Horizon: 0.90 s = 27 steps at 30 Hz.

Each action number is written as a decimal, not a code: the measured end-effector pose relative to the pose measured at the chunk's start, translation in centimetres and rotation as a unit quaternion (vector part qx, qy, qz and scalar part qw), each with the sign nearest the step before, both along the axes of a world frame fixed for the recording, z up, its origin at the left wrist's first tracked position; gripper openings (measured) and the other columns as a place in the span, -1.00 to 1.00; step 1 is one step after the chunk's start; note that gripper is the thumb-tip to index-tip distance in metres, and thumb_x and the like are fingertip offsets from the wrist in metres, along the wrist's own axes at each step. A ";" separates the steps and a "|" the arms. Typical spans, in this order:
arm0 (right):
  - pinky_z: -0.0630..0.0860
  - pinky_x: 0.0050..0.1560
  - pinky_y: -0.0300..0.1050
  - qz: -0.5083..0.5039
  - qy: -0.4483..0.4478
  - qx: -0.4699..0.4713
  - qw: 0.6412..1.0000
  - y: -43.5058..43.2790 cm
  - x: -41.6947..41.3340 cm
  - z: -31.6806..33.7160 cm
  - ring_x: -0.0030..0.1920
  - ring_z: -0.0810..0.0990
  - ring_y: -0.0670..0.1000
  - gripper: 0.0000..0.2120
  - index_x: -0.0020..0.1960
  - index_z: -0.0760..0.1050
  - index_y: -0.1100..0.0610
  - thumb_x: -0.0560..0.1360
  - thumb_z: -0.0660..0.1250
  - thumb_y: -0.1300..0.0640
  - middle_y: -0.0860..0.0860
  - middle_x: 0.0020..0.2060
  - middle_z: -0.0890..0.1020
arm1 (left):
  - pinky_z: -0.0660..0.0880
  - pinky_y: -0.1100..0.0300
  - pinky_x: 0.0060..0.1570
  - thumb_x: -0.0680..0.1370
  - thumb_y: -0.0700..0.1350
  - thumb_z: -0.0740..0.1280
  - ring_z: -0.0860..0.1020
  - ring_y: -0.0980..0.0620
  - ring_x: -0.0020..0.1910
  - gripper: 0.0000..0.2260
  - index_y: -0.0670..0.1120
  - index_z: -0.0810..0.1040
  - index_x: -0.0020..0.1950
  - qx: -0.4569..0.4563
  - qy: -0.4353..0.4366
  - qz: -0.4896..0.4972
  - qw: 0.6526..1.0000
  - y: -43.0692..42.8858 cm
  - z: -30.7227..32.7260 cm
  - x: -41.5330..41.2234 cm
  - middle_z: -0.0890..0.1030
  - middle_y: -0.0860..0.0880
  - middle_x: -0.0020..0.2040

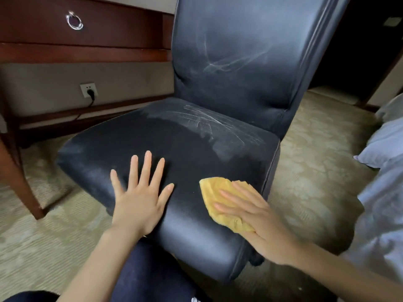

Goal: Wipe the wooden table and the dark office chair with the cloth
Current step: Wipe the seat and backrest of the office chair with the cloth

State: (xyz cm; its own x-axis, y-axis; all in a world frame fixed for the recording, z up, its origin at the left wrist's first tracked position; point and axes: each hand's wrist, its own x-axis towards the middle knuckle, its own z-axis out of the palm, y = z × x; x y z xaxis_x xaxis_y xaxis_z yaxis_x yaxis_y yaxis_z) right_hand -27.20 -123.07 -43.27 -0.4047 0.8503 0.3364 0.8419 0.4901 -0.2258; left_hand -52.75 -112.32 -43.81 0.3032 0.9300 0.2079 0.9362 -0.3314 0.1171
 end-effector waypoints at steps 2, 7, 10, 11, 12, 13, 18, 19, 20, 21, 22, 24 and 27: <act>0.00 0.49 0.16 0.058 -0.044 0.052 0.996 -0.8 -2.0 -0.7 0.53 0.07 0.07 -0.56 0.45 0.24 -0.20 0.60 0.16 0.01 -0.16 0.49 0.23 | -0.26 -0.22 0.39 0.49 0.28 -0.35 -0.39 -0.01 0.48 -0.45 0.18 -0.40 0.44 -0.040 -0.051 -0.025 0.998 -0.2 -0.1 0.7 -0.48 0.14 0.42; 0.10 0.48 0.16 0.184 -0.151 0.185 0.953 -0.8 -5.0 -3.6 0.50 0.19 0.07 -0.54 0.41 0.32 -0.20 0.54 0.28 0.00 -0.11 0.43 0.33 | -0.36 -0.17 0.38 0.46 0.29 -0.29 -0.43 0.09 0.45 -0.44 0.28 -0.29 0.46 -0.059 -0.098 -0.027 0.993 0.3 0.0 -0.1 -0.39 0.22 0.46; 0.12 0.48 0.12 0.155 -0.144 0.221 0.952 0.8 -3.6 -3.8 0.51 0.15 0.06 -0.55 0.42 0.26 -0.19 0.56 0.23 0.04 -0.10 0.42 0.30 | -0.30 -0.23 0.37 0.44 0.30 -0.29 -0.37 0.02 0.48 -0.43 0.33 -0.23 0.47 -0.070 -0.093 -0.007 0.993 1.3 0.0 -1.7 -0.31 0.19 0.52; 0.10 0.49 0.12 0.126 -0.135 0.216 0.959 1.5 -2.7 -3.8 0.52 0.12 0.08 -0.54 0.44 0.23 -0.17 0.57 0.21 0.04 -0.09 0.43 0.28 | -0.29 -0.25 0.37 0.42 0.32 -0.30 -0.35 0.00 0.49 -0.41 0.34 -0.22 0.47 -0.075 -0.092 -0.003 0.993 1.7 0.0 -2.1 -0.30 0.18 0.52; 0.08 0.50 0.12 0.096 -0.121 0.203 0.967 2.0 -1.7 -3.7 0.52 0.11 0.09 -0.55 0.46 0.21 -0.15 0.59 0.18 0.03 -0.08 0.44 0.27 | -0.28 -0.26 0.37 0.41 0.33 -0.30 -0.34 -0.01 0.49 -0.40 0.34 -0.21 0.47 -0.080 -0.092 -0.001 0.993 2.0 0.0 -2.3 -0.30 0.17 0.53; 0.07 0.50 0.11 0.064 -0.102 0.188 0.975 2.4 -0.6 -3.7 0.52 0.10 0.09 -0.57 0.47 0.19 -0.13 0.62 0.14 0.03 -0.08 0.46 0.25 | -0.27 -0.26 0.37 0.42 0.33 -0.29 -0.33 -0.01 0.50 -0.41 0.34 -0.19 0.47 -0.083 -0.093 0.001 0.992 2.3 -0.2 -2.6 -0.29 0.16 0.53; -0.06 0.52 -0.13 -0.096 0.032 0.049 0.994 4.2 4.4 -3.0 0.53 0.04 -0.07 -0.53 0.47 0.11 -0.31 0.63 0.08 0.02 -0.29 0.49 0.14 | -0.25 -0.25 0.38 0.53 0.28 -0.15 -0.29 -0.02 0.51 -0.49 0.34 -0.13 0.49 -0.073 -0.102 0.012 0.992 3.2 -0.9 -3.3 -0.23 0.16 0.54; -0.06 0.50 -0.19 -0.133 0.076 0.022 0.988 4.6 5.1 -2.8 0.52 0.03 -0.10 -0.57 0.47 0.12 -0.33 0.62 0.03 -0.09 -0.26 0.49 0.15 | -0.25 -0.25 0.38 0.53 0.28 -0.14 -0.29 -0.01 0.51 -0.49 0.34 -0.12 0.49 -0.073 -0.105 0.013 0.992 3.3 -1.0 -3.4 -0.22 0.16 0.54; -0.07 0.48 -0.23 -0.169 0.115 0.002 0.979 5.0 5.8 -2.6 0.52 0.01 -0.12 -0.57 0.47 0.15 -0.28 0.61 0.00 -0.18 -0.19 0.50 0.17 | -0.26 -0.24 0.38 0.54 0.28 -0.13 -0.28 -0.01 0.51 -0.49 0.34 -0.11 0.49 -0.073 -0.108 0.012 0.991 3.3 -1.0 -3.4 -0.22 0.17 0.54; -0.08 0.46 -0.26 -0.196 0.144 -0.006 0.970 5.5 6.6 -2.6 0.53 0.00 -0.11 -0.53 0.49 0.18 -0.18 0.60 -0.01 -0.20 -0.11 0.51 0.19 | -0.26 -0.24 0.38 0.54 0.28 -0.12 -0.28 0.00 0.51 -0.50 0.33 -0.10 0.49 -0.073 -0.113 0.012 0.991 3.3 -1.1 -3.3 -0.22 0.17 0.55; -0.11 0.45 -0.30 -0.221 0.163 -0.006 0.961 6.0 7.3 -2.7 0.53 -0.02 -0.10 -0.50 0.51 0.21 -0.07 0.61 -0.02 -0.20 -0.06 0.52 0.18 | -0.26 -0.23 0.38 0.55 0.27 -0.11 -0.28 0.00 0.51 -0.50 0.33 -0.10 0.49 -0.072 -0.117 0.011 0.990 3.3 -1.2 -3.3 -0.21 0.17 0.55; -0.18 0.40 -0.37 -0.285 0.228 -0.013 0.931 7.2 8.2 -2.6 0.54 -0.09 -0.09 -0.50 0.53 0.17 0.06 0.65 -0.04 -0.11 -0.01 0.55 0.08 | -0.27 -0.23 0.39 0.56 0.27 -0.09 -0.28 0.01 0.51 -0.51 0.34 -0.09 0.49 -0.072 -0.124 0.011 0.990 3.3 -1.2 -3.2 -0.21 0.18 0.54; -0.17 0.34 -0.36 -0.393 0.376 -0.016 0.839 8.7 8.1 -2.0 0.53 -0.14 -0.08 -0.52 0.55 0.06 0.11 0.67 0.00 0.02 0.02 0.56 -0.06 | -0.27 -0.22 0.39 0.55 0.28 -0.10 -0.27 0.02 0.51 -0.50 0.34 -0.09 0.48 -0.070 -0.129 0.013 0.989 3.2 -1.4 -3.0 -0.20 0.19 0.54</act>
State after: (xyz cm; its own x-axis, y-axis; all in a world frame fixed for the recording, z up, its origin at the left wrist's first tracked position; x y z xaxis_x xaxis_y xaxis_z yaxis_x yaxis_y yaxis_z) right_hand -19.06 -114.37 -45.22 0.6021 0.7685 0.2165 0.5152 -0.1668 -0.8407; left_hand -55.77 -109.08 -45.16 0.2326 0.9618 0.1442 0.8775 -0.2715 0.3954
